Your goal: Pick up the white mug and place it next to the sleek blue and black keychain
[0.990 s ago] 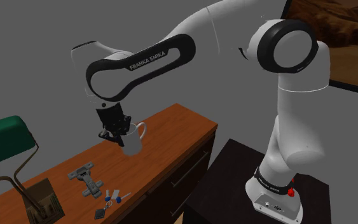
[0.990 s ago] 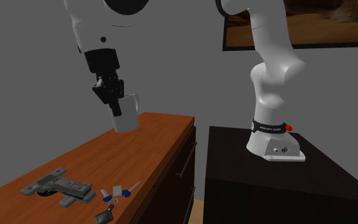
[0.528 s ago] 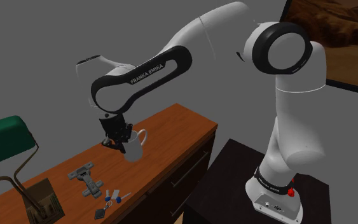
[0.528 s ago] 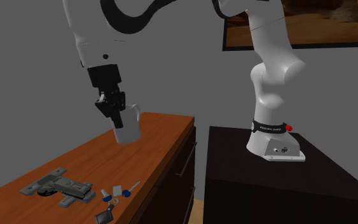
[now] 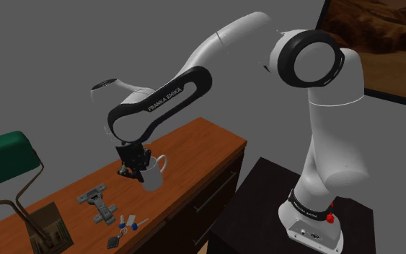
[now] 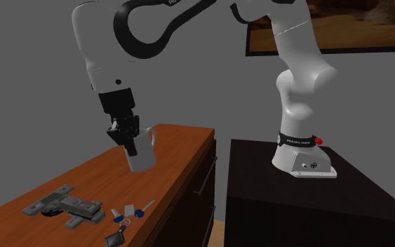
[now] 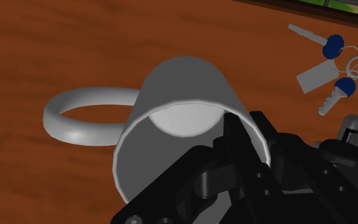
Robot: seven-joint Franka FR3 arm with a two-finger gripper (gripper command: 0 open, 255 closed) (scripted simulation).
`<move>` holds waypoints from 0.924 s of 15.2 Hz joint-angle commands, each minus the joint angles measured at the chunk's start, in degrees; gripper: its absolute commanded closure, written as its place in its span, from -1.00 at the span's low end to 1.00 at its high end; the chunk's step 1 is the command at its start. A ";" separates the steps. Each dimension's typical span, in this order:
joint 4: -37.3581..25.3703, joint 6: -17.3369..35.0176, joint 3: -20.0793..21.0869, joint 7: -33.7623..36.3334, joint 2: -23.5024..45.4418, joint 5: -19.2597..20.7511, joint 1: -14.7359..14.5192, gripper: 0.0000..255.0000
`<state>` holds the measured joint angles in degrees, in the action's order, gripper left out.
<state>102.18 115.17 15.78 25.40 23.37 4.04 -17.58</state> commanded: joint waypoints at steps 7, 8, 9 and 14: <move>1.37 3.37 -0.32 0.20 2.02 0.61 -0.15 1.00; 1.37 3.37 -0.32 0.20 2.02 0.61 -0.15 1.00; 1.37 3.37 -0.32 0.20 2.02 0.61 -0.15 1.00; 1.36 3.36 -0.32 0.20 2.02 0.61 -0.15 -1.00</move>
<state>103.55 118.53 15.46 25.60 25.40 4.65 -17.73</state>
